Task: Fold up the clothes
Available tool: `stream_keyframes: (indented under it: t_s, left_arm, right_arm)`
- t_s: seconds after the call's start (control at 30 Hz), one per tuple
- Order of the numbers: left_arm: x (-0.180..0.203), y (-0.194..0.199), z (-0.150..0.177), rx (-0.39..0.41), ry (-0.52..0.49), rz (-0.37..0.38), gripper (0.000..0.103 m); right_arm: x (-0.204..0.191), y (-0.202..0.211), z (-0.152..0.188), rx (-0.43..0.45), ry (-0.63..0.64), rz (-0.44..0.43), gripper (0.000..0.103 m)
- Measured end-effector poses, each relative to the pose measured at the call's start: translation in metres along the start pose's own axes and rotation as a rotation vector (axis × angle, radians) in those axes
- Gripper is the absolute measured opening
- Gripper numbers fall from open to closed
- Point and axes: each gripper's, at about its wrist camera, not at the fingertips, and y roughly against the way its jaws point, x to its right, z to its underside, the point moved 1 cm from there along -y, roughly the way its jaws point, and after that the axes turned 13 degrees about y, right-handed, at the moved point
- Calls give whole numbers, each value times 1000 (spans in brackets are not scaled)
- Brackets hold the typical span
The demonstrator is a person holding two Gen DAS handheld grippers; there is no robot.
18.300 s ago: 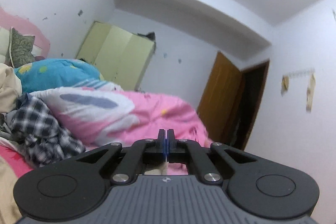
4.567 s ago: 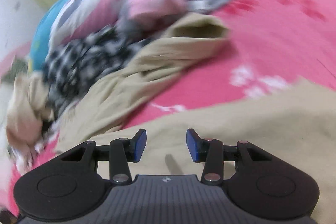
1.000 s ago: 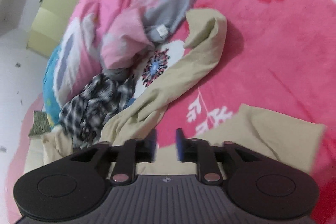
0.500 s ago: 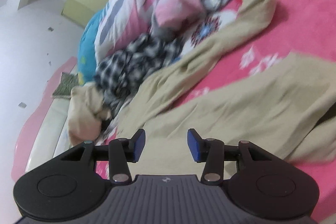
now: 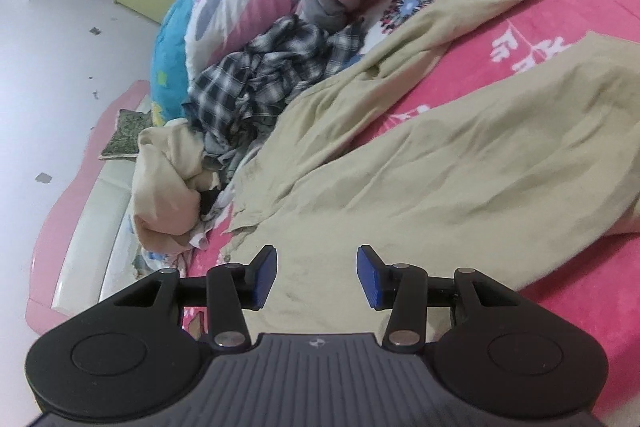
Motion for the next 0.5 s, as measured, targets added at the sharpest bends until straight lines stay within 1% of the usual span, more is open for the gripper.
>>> stream_keyframes:
  t_s: [0.1,0.17,0.2,0.23,0.27,0.3,0.33,0.37,0.4,0.43,0.5]
  left_arm:
    - [-1,-4,-3,36,-12,42,78]
    - [-4,-6,-6,50,-17,73,71]
    - [-5,-8,-8,48,-6,92,64]
    - [-7,-10,-10,47,4,111,58]
    - [-9,-12,-13,43,15,122,55]
    - [-11,-14,-16,38,27,134,51]
    - [-12,-15,-18,38,32,144,42]
    - [-14,-15,-20,38,37,154,38]
    - [-15,-14,-21,43,31,159,30]
    - [-17,-13,-22,47,24,165,26]
    - [-18,-12,-21,51,2,165,23]
  right_arm:
    - [-12,-11,-5,-13,32,19,47]
    - [-30,-26,-12,-28,99,28,47]
    - [-42,-36,-16,-37,145,32,47]
    - [-56,-48,-20,-47,203,34,47]
    - [-72,-61,-24,-58,268,35,47]
    - [-90,-78,-28,-69,343,30,47]
    - [-108,-94,-30,-79,417,24,47]
    - [-126,-114,-32,-91,495,15,47]
    - [-143,-134,-31,-102,573,0,47]
    - [-156,-153,-30,-110,637,-14,47]
    - [-181,-199,-31,-140,754,-29,48]
